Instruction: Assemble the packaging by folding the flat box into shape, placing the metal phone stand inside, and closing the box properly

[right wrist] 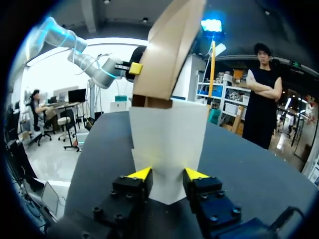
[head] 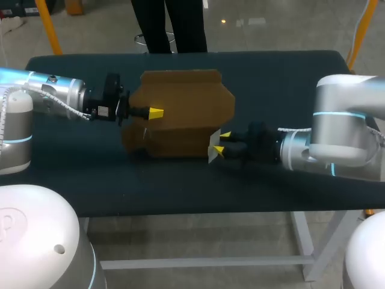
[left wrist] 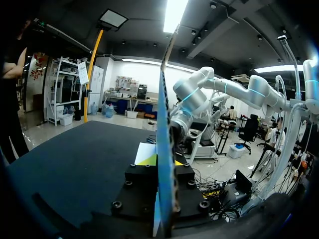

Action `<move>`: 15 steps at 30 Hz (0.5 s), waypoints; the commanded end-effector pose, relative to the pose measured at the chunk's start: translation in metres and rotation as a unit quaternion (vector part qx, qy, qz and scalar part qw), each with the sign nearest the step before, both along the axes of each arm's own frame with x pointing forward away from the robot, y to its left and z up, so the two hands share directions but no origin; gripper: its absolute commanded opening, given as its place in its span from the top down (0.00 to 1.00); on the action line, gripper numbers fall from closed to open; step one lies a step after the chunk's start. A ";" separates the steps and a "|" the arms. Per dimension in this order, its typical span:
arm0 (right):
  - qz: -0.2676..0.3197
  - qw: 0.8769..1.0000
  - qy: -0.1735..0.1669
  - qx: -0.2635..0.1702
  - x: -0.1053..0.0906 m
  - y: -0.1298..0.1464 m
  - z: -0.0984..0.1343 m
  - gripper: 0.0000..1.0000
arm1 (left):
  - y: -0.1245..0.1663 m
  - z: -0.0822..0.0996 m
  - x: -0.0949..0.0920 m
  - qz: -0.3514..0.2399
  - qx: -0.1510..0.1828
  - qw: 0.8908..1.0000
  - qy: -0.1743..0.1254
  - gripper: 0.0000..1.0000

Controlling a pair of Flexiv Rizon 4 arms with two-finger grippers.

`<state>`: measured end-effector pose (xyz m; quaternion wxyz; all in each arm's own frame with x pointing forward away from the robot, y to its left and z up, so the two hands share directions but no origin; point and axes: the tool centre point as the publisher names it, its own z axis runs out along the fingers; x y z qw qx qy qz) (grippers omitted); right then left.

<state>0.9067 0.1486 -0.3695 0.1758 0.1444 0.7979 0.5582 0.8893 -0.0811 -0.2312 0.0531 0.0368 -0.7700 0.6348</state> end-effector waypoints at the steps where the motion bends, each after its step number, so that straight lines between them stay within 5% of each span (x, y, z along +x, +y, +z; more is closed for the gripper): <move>1: -0.028 0.999 -0.017 0.017 -0.003 0.005 -0.006 0.56 | -0.001 -0.002 -0.001 0.000 0.000 1.000 0.000 1.00; 15: -0.111 0.992 -0.025 0.055 0.001 0.013 -0.004 0.55 | -0.001 -0.002 -0.001 0.000 0.000 1.000 0.000 1.00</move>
